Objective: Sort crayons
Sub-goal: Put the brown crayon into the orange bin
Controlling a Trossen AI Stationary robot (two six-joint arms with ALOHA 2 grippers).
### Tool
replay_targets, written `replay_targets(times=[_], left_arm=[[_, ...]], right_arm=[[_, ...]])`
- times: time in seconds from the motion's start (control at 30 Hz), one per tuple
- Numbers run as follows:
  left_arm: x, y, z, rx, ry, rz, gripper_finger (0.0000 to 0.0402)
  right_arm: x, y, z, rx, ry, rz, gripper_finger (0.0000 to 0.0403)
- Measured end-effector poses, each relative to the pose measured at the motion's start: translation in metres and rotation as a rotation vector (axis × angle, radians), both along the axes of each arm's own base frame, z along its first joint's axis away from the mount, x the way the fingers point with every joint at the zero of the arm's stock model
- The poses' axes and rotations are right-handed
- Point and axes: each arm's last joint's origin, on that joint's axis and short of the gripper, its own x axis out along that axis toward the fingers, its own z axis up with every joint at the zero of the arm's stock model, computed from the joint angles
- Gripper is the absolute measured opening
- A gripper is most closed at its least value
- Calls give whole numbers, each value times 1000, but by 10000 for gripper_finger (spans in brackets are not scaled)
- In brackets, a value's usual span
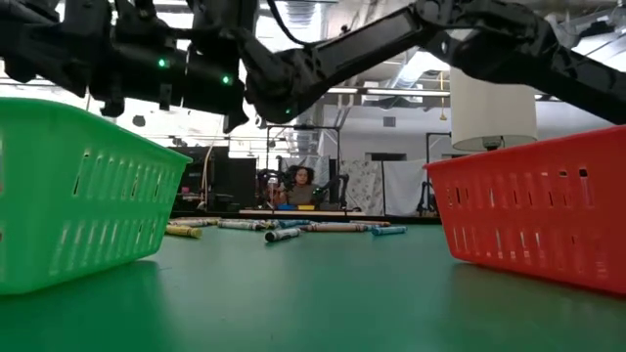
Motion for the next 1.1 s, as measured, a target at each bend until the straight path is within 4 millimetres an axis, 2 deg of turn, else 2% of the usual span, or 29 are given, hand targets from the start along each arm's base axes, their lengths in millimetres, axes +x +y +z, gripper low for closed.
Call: replay_targets(times=[0.17, 0.47, 0.9, 1.1], left_arm=[[0, 0, 0, 0, -2, 0, 135], [0, 0, 0, -1, -4, 0, 135], [0, 0, 0, -1, -5, 0, 135], [0, 0, 0, -1, -4, 0, 135]], right_arm=[[2, -7, -12, 32, 74, -18, 1], [3, -14, -16, 59, 131, -28, 1], [3, -12, -18, 38, 140, -7, 0], [5, -8, -33, 67, 159, -15, 0]])
